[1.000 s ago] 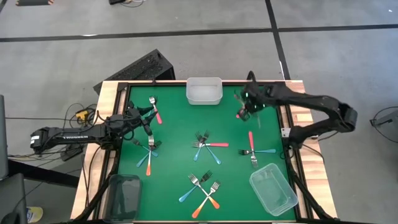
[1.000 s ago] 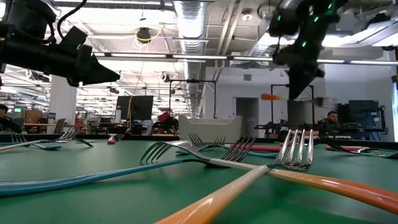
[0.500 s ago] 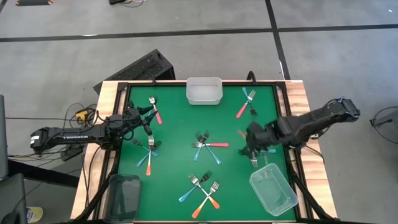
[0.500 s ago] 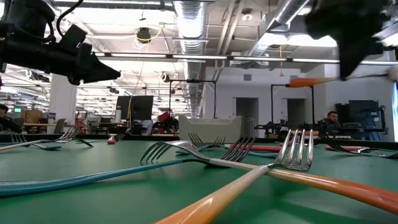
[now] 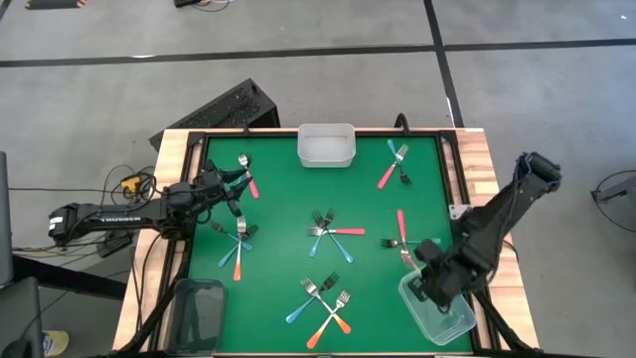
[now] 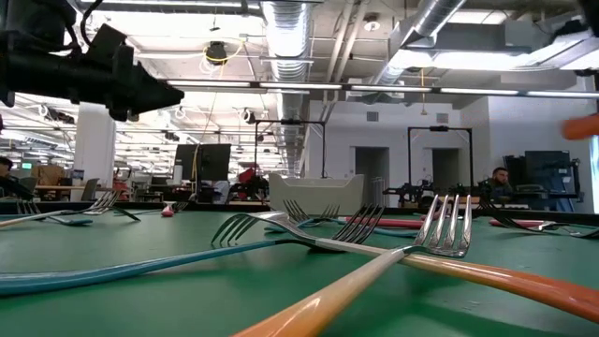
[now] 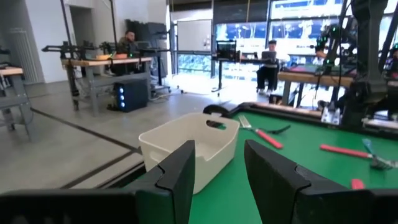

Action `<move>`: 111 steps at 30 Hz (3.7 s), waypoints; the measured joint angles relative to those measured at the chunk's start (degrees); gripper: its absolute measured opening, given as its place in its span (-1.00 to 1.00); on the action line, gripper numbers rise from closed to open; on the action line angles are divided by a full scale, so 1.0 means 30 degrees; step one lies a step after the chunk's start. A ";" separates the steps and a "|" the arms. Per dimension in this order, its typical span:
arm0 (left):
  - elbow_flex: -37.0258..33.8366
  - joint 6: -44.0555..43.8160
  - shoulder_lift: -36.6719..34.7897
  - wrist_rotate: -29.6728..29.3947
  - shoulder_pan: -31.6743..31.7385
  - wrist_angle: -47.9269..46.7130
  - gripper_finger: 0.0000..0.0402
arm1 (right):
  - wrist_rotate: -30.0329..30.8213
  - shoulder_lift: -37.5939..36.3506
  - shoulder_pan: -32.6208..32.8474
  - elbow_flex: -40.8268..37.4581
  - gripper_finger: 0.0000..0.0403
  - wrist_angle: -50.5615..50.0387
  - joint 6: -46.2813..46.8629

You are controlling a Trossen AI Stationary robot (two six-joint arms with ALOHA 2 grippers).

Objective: Sort silverware by color (type)
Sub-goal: Put the top right orange fork into the transparent bin, then adjust the transparent bin, then put the blue fork into the white bin

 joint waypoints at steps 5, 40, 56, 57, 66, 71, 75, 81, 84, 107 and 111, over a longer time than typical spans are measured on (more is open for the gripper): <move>0.0000 -0.0066 0.0007 0.0424 0.0000 0.0534 -0.35 | 0.0007 0.1140 0.1423 0.0000 -0.93 0.1281 0.2116; 0.0007 -0.0141 -0.0007 0.0949 0.0007 0.0529 -0.35 | -0.3759 0.4649 -0.5204 0.0000 -0.86 0.7295 -1.1051; 0.0007 -0.0272 -0.0010 -0.0724 0.0015 0.0622 -0.35 | 0.2855 0.2531 -0.8584 -0.0007 -0.61 0.0926 -1.1845; 0.0007 -0.0304 -0.0007 -0.0754 0.0015 0.0613 -0.35 | 0.3310 0.2540 -0.9321 -0.0007 -0.59 0.1245 -1.2136; 0.0010 -0.0461 -0.0010 -0.0415 0.0015 -0.0018 -0.35 | 0.3755 0.3108 -1.4935 -0.0015 -0.38 0.6407 -1.9510; 0.0022 -0.0685 -0.0007 -0.0419 0.0015 -0.0713 -0.35 | 0.5960 0.3092 -1.8105 -0.0007 -0.22 0.7108 -1.9675; 0.0022 -0.0722 0.0000 -0.0622 0.0015 -0.1596 -0.35 | 0.6615 0.3068 -2.0822 0.0000 -0.12 0.7655 -1.9716; 0.0022 -0.1013 0.0000 -0.1093 0.0015 -0.3148 -0.35 | 0.6580 0.3070 -2.4140 0.0000 -0.12 0.7115 -2.1362; 0.0022 -0.1187 0.0002 -0.1099 0.0015 -0.4019 -0.35 | 0.5958 0.3070 -2.5276 -0.0001 -0.17 0.6462 -2.1712; 0.0022 -0.3603 0.0007 -0.0950 0.0007 -0.7780 -0.35 | 0.2397 0.5589 -1.8604 -0.0102 -0.27 1.1416 -2.3380; 0.0022 -0.3669 0.0228 -0.0947 0.0007 -0.7856 -0.35 | 0.2417 0.6604 -1.5245 -0.0046 -0.27 1.1844 -2.3706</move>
